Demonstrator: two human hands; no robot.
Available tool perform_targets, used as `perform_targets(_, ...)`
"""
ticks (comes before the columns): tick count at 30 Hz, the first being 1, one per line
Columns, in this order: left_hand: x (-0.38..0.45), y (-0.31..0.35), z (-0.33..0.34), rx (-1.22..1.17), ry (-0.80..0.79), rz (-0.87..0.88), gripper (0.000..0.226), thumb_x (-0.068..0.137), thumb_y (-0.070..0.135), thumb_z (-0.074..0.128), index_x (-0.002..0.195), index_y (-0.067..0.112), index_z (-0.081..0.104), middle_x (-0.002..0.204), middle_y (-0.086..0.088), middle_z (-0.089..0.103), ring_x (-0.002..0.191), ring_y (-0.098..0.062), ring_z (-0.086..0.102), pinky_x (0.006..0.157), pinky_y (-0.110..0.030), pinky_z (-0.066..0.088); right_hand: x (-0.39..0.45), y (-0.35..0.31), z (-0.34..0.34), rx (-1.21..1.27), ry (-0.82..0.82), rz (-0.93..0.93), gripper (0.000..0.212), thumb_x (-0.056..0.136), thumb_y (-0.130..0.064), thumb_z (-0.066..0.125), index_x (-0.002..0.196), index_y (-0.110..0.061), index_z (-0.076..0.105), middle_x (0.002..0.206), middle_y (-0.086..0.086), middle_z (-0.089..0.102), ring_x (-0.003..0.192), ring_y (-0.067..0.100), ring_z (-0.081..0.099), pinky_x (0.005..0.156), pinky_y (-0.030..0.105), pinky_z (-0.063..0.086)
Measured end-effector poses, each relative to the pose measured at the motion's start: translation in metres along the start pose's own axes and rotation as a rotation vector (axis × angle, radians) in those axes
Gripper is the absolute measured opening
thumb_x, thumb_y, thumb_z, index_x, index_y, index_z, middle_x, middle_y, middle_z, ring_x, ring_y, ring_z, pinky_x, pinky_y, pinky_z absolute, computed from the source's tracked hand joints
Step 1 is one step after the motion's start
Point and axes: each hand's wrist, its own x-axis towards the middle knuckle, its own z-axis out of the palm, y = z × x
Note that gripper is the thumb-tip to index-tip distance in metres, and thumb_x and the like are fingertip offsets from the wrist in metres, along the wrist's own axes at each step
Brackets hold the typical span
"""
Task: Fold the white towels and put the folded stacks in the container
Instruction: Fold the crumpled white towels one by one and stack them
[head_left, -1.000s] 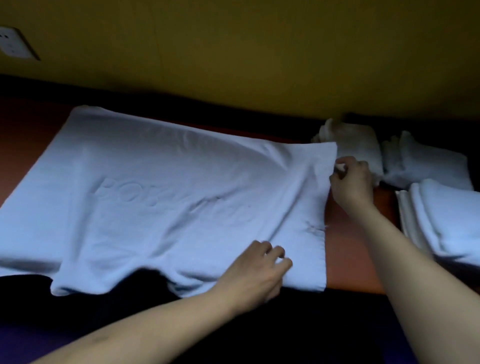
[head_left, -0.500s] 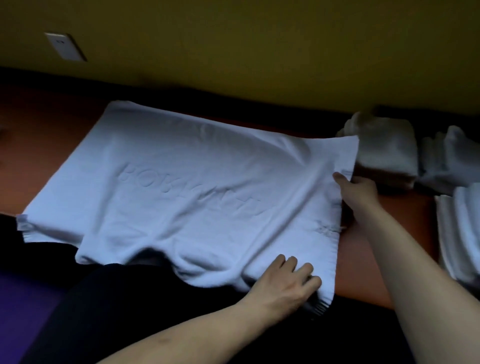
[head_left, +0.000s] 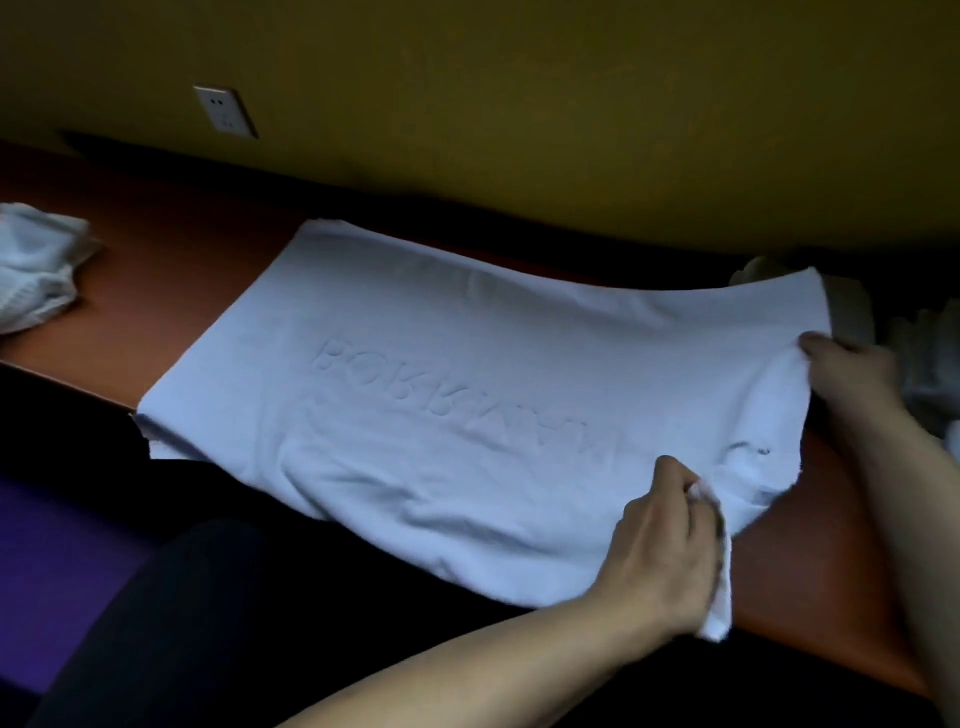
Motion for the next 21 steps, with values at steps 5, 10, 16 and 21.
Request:
perform_targets(5, -0.01, 0.027, 0.004, 0.222, -0.01, -0.089, 0.061, 0.078, 0.071, 0.056, 0.107, 0.021, 0.036, 0.108, -0.005, 0.061, 0.106, -0.026, 0.053, 0.084, -0.041, 0.044, -0.01, -0.016, -0.019, 0.074, 0.056, 0.023, 0.043, 0.092, -0.018, 0.064, 0.132, -0.003, 0.06, 0.118, 0.012, 0.064, 0.099, 0.027, 0.062, 0.086, 0.032, 0.047)
perform_targets(10, -0.029, 0.012, -0.017, 0.228, 0.086, 0.06, 0.016, 0.09, 0.017, 0.048, 0.104, 0.016, 0.042, 0.117, -0.008, 0.052, 0.11, -0.03, 0.045, 0.093, -0.041, 0.039, -0.027, -0.036, -0.01, 0.142, 0.06, -0.026, 0.046, 0.086, -0.02, 0.066, 0.13, -0.006, 0.063, 0.118, 0.014, 0.067, 0.088, 0.022, 0.069, 0.093, 0.039, 0.054)
perform_targets(16, -0.052, -0.036, -0.115, 0.21, 0.199, 0.098, 0.032, 0.092, 0.021, 0.034, 0.121, 0.024, 0.048, 0.116, -0.006, 0.06, 0.112, -0.024, 0.051, 0.097, -0.035, 0.04, -0.071, -0.096, 0.068, 0.175, 0.027, -0.055, 0.033, 0.086, -0.023, 0.063, 0.117, -0.019, 0.07, 0.109, 0.009, 0.072, 0.092, 0.023, 0.072, 0.084, 0.04, 0.058)
perform_targets(21, -0.06, -0.074, -0.207, 0.163, 0.272, -0.059, 0.05, 0.095, 0.01, 0.036, 0.139, 0.031, 0.048, 0.129, -0.004, 0.063, 0.121, -0.022, 0.055, 0.101, -0.028, 0.041, -0.114, -0.138, 0.169, 0.132, -0.048, -0.145, 0.024, 0.095, -0.02, 0.057, 0.116, -0.015, 0.068, 0.104, 0.004, 0.065, 0.094, 0.018, 0.063, 0.077, 0.027, 0.046)
